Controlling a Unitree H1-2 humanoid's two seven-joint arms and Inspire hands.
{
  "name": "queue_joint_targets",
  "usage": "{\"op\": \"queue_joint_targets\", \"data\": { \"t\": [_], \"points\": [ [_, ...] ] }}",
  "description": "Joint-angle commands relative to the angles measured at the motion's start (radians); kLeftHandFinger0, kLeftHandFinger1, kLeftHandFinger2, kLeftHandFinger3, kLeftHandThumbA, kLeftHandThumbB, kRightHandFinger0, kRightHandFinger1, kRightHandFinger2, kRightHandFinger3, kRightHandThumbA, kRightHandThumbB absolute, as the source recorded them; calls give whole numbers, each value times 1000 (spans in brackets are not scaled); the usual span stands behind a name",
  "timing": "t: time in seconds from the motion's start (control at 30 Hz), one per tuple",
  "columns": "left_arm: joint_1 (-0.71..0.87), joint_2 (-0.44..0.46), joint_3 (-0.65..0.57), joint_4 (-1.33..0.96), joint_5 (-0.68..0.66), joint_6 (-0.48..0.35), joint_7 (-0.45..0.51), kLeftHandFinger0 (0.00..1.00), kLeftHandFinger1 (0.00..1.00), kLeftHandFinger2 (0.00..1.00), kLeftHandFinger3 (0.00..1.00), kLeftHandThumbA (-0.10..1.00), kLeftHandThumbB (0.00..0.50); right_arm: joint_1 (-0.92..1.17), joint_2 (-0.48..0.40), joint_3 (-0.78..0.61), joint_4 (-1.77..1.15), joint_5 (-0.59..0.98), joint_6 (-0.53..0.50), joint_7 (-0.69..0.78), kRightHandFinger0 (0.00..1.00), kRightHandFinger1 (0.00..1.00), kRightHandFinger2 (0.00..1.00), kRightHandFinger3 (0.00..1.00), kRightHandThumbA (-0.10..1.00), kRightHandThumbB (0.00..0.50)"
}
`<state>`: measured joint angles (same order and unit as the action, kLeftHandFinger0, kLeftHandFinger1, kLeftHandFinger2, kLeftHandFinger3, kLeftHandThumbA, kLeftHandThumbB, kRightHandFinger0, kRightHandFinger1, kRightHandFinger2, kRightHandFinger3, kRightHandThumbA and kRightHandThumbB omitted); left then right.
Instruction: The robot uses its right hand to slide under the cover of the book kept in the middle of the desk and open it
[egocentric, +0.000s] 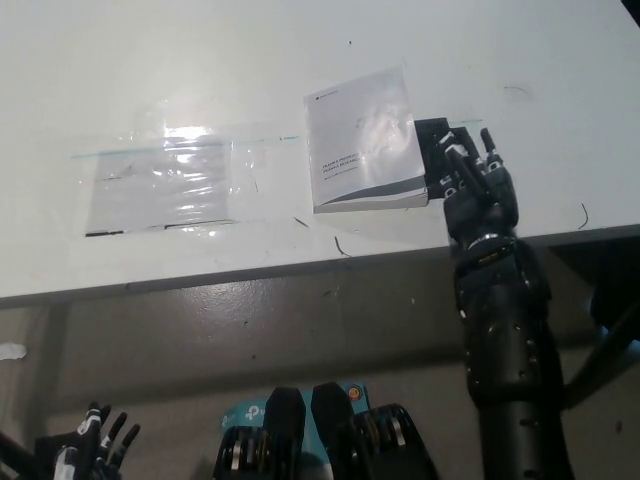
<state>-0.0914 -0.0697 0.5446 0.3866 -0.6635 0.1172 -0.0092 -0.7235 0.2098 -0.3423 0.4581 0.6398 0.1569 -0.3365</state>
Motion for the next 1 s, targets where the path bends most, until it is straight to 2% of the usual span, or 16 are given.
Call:
{"op": "queue_joint_targets", "data": {
  "t": [0.0,0.13,0.3,0.43,0.57,0.73,0.9,0.97],
  "points": [
    [-5,-1,-15,-20,3,-16,-2,792,813,854,927,968,193,-60,25,17,9,-17,-57,54,984,1000,1000,1000,1000,146],
    [-12,0,-15,-18,1,-7,11,749,793,831,908,961,188,-63,36,15,51,-17,-73,75,1000,1000,1000,1000,1000,138],
    [-12,-3,-15,-18,-3,-5,13,792,800,847,929,956,173,-61,42,15,73,-26,-87,84,1000,1000,1000,1000,1000,147],
    [6,-8,-22,-31,8,2,22,800,797,838,930,968,172,-68,47,15,85,-31,-83,77,971,1000,1000,1000,1000,135],
    [17,-4,-26,-28,10,0,15,790,802,840,928,964,179,-73,51,32,87,-54,-84,76,856,939,942,1000,1000,134],
    [18,2,-32,-19,7,-6,6,788,809,845,922,962,166,-102,48,56,98,-67,-81,95,855,916,926,1000,1000,124],
    [21,9,-41,-26,11,1,7,803,819,856,924,956,166,-140,35,96,117,-114,-69,92,821,888,893,1000,1000,135],
    [16,10,-39,-20,12,4,20,783,797,832,906,946,181,-169,27,125,136,-136,-62,105,828,892,888,1000,1000,125]
  ]
}}
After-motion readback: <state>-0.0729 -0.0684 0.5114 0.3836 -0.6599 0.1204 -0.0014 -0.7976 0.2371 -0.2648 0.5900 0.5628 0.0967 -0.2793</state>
